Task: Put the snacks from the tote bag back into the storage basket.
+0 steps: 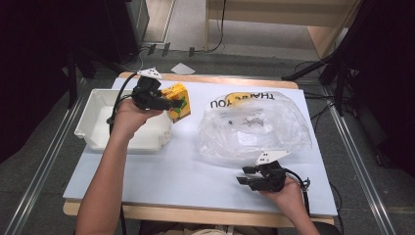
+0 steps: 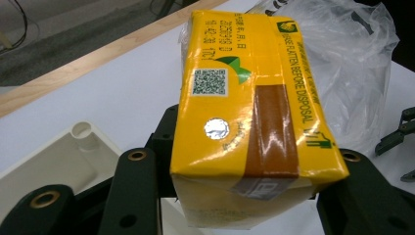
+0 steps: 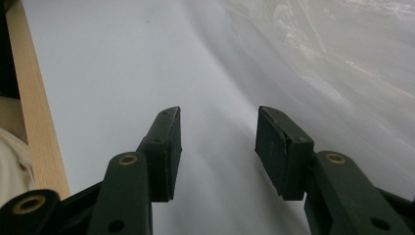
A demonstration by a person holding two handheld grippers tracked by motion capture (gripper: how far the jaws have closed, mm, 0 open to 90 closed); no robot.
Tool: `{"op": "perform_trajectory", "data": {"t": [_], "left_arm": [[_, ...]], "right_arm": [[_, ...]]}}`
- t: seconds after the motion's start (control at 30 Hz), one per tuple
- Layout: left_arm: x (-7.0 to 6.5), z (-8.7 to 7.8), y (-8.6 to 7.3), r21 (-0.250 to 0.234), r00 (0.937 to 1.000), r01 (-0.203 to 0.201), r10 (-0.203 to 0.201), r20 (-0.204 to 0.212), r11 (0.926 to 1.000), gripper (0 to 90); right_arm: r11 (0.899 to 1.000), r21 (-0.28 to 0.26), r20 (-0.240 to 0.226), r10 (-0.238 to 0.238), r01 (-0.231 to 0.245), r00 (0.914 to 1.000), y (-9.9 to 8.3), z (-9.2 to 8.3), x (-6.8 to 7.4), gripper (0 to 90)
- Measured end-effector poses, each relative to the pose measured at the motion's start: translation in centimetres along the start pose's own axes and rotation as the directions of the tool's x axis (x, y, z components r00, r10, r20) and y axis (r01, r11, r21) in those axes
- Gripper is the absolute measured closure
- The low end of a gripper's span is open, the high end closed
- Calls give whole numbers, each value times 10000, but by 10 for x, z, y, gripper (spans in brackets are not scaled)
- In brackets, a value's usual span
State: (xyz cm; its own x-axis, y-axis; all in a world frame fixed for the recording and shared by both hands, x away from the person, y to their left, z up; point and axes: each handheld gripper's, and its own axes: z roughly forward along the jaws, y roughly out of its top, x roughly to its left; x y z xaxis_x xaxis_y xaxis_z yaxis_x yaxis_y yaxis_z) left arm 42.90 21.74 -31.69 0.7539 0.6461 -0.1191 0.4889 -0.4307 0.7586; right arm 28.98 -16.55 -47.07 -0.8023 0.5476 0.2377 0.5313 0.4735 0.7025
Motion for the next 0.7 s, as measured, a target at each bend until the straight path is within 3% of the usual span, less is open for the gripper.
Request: {"op": "perform_trajectory", "data": {"t": [0.27,0.7], "left_arm": [[9,-5,-4,-13,9992,-25,25,-404,10000,527],[31,-8,-12,-234,9958,356,-375,-837,9991,527]], "right_arm": [[10000,6,14,-49,49,10000,0,1,1,536],[9999,-66,3,-94,94,10000,-1,0,4,536]]}}
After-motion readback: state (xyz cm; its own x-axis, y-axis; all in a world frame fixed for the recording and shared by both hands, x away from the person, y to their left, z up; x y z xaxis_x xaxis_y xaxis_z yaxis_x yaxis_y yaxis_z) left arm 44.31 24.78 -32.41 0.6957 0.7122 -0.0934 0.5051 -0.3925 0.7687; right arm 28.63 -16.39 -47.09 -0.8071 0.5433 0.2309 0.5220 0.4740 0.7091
